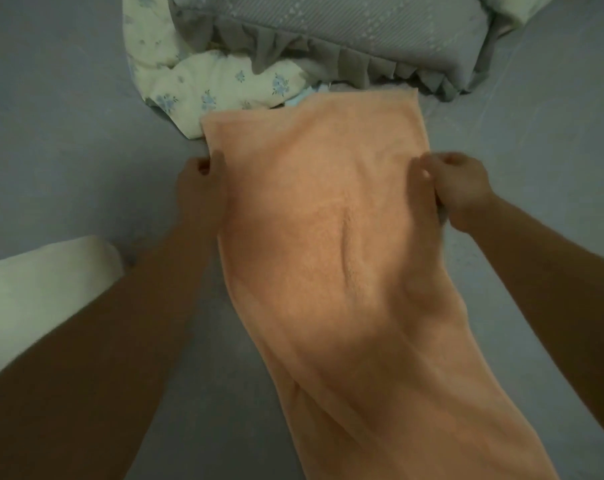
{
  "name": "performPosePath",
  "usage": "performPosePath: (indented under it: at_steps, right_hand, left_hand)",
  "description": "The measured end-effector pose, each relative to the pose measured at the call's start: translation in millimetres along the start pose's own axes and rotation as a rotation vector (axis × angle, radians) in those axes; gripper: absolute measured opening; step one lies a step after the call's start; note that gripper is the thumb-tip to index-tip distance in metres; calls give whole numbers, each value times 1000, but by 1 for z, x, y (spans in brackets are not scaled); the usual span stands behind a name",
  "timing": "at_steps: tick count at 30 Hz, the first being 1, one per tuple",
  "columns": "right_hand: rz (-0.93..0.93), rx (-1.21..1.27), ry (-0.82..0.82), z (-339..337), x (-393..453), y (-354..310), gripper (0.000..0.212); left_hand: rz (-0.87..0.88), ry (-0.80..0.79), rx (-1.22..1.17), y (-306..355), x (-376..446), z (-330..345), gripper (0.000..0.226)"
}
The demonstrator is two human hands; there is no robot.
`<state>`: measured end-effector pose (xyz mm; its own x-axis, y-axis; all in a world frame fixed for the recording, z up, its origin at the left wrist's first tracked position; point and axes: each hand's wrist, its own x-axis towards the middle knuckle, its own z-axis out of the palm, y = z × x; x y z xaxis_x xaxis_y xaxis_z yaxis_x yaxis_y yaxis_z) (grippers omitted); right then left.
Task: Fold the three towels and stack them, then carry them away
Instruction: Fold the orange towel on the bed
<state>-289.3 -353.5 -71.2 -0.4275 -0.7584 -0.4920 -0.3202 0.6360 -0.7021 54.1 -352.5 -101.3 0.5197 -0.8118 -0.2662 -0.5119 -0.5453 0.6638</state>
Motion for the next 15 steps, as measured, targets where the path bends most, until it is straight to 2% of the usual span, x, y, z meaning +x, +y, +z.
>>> performPosePath:
  at_steps: [3, 6, 9, 13, 15]
  right_hand:
    - [111, 67, -20, -28, -55, 64, 23]
    - [170, -53, -83, -55, -109, 124, 25]
    - [178, -209, -150, -76, -153, 169, 29]
    - [177, -326, -243, -100, -189, 207, 34]
    - [184, -336, -305, -111, -196, 216, 35]
  left_hand:
    - [-118, -24, -96, -38, -59, -5, 30]
    - [-181, -114, -244, -67, -125, -10, 30]
    - [-267, -235, -238, -94, -189, -15, 17]
    - [-502, -331, -483, -123, -252, -21, 23]
    - [-532, -425, -583, -134, -273, -29, 29]
